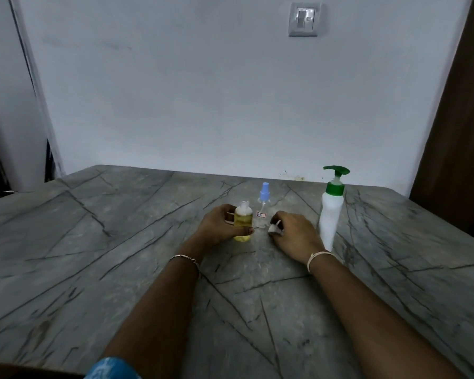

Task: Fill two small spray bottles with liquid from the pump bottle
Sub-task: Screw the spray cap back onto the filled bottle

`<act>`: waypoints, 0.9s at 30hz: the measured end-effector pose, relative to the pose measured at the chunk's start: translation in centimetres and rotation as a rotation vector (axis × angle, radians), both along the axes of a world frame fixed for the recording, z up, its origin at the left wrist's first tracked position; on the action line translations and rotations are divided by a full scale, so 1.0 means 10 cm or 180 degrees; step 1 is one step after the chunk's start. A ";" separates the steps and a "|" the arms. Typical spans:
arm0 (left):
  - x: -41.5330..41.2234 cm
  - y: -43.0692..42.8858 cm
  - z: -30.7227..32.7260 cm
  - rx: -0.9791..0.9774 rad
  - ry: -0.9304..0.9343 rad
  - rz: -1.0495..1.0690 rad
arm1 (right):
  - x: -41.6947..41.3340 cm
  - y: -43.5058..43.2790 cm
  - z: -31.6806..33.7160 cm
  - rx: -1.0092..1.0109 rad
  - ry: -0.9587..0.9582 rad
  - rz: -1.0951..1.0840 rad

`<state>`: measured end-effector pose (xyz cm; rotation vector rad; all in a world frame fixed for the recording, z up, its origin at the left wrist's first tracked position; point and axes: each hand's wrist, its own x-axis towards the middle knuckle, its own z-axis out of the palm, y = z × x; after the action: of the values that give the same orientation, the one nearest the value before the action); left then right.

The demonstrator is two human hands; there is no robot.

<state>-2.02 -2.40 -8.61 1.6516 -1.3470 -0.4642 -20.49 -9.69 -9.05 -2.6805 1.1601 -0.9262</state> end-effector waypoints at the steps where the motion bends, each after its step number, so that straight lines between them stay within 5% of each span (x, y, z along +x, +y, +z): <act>1: 0.00 0.00 0.00 -0.0015 0.0036 0.0035 | -0.02 0.02 0.03 0.0001 -0.0203 0.0031; 7: -0.01 0.02 0.01 0.0020 0.0078 0.0035 | -0.06 0.10 0.21 -0.0077 -0.1562 0.0362; 15: -0.04 0.00 -0.01 -0.0066 0.0020 -0.0125 | -0.10 0.10 0.36 0.0584 -0.2826 0.0715; 27: -0.18 -0.04 -0.04 -0.0039 -0.0113 -0.0333 | -0.14 0.17 0.47 0.0803 -0.3001 0.1053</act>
<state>-3.86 -2.76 -8.98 1.5914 -1.4649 -0.4888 -21.90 -7.97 -4.37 -1.7544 0.5418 -1.5619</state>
